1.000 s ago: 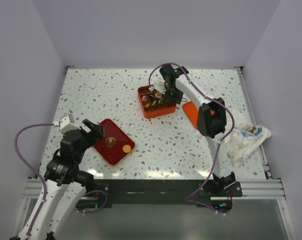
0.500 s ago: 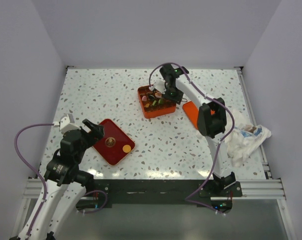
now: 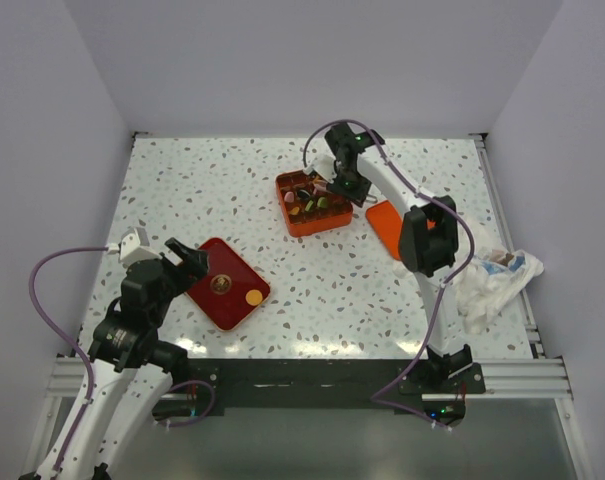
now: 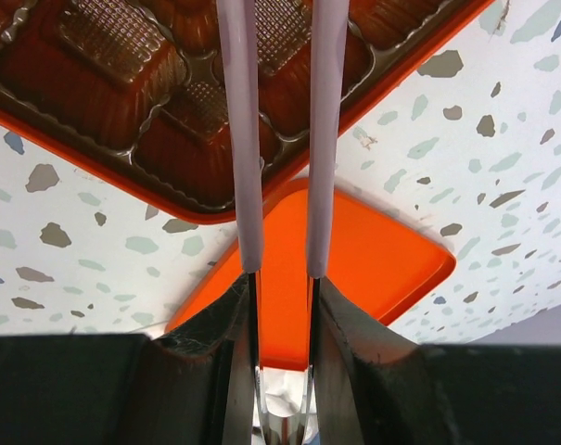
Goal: Pack the cookies
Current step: Place the fake cookies in the packing box.
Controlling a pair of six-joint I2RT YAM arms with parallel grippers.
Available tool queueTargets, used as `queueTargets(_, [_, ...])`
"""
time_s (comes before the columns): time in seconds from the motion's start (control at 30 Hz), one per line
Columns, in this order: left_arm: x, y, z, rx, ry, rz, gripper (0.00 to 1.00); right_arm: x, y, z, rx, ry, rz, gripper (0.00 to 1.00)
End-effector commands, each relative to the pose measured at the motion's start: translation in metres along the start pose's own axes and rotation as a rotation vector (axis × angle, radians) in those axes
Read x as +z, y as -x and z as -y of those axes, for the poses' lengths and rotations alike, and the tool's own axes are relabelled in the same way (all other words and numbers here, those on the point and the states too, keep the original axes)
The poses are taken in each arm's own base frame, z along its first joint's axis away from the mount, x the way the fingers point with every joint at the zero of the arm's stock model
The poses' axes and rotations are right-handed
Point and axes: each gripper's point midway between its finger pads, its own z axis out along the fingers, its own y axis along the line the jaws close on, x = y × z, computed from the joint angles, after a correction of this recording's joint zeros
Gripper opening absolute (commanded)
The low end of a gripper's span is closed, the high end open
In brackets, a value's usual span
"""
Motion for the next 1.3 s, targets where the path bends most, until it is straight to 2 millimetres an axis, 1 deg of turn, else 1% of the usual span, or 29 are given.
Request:
queueTargets(0.0, [0.0,0.007,0.009,-0.01,-0.029,0.019,0.88,-0.05,0.011,0.013,0.068,-0.043,0.128,0.0])
queueTargets(0.13, [0.0,0.007,0.009,-0.01,-0.029,0.019,0.88,-0.053,0.01,0.007,0.11,-0.004,0.142,0.0])
queueTargets(0.37, [0.0,0.008,0.011,-0.005,-0.032,0.018,0.88,-0.042,0.003,0.004,0.144,0.032,0.12,0.0])
queueTargets(0.43, [0.0,0.009,0.011,-0.005,-0.031,0.019,0.88,-0.043,0.003,0.002,0.133,0.04,0.121,0.0])
queueTargets(0.47, [-0.001,0.008,0.01,-0.004,-0.03,0.018,0.88,-0.044,0.003,0.002,0.127,0.037,0.125,0.02])
queueTargets(0.5, [-0.001,0.008,0.01,-0.003,-0.029,0.019,0.88,-0.042,0.0,0.0,0.114,0.044,0.116,0.05])
queueTargets(0.53, [-0.001,0.008,0.01,-0.005,-0.03,0.02,0.88,-0.046,0.0,0.003,0.088,0.027,0.127,0.09])
queueTargets(0.57, [-0.001,0.008,0.009,-0.006,-0.029,0.019,0.88,-0.046,-0.001,0.003,0.072,0.018,0.125,0.11])
queueTargets(0.6, [-0.001,0.008,0.01,-0.007,-0.031,0.021,0.88,-0.041,-0.005,0.0,0.052,0.02,0.106,0.13])
queueTargets(0.63, [0.0,0.008,0.01,-0.007,-0.032,0.02,0.88,-0.041,-0.006,0.004,0.025,-0.003,0.101,0.17])
queueTargets(0.73, [0.002,0.007,0.012,-0.006,-0.037,0.014,0.88,-0.039,-0.005,0.006,-0.019,-0.024,0.094,0.21])
queueTargets(0.9, [0.001,0.006,0.012,-0.009,-0.038,0.011,0.88,-0.035,0.002,0.01,-0.063,-0.05,0.082,0.26])
queueTargets(1.07, [-0.002,0.007,0.01,-0.026,-0.036,0.021,0.88,-0.03,0.009,0.009,-0.095,-0.054,0.074,0.28])
queueTargets(1.27, [-0.003,0.006,0.008,-0.036,-0.03,0.022,0.88,-0.025,0.008,0.011,-0.116,-0.063,0.052,0.32])
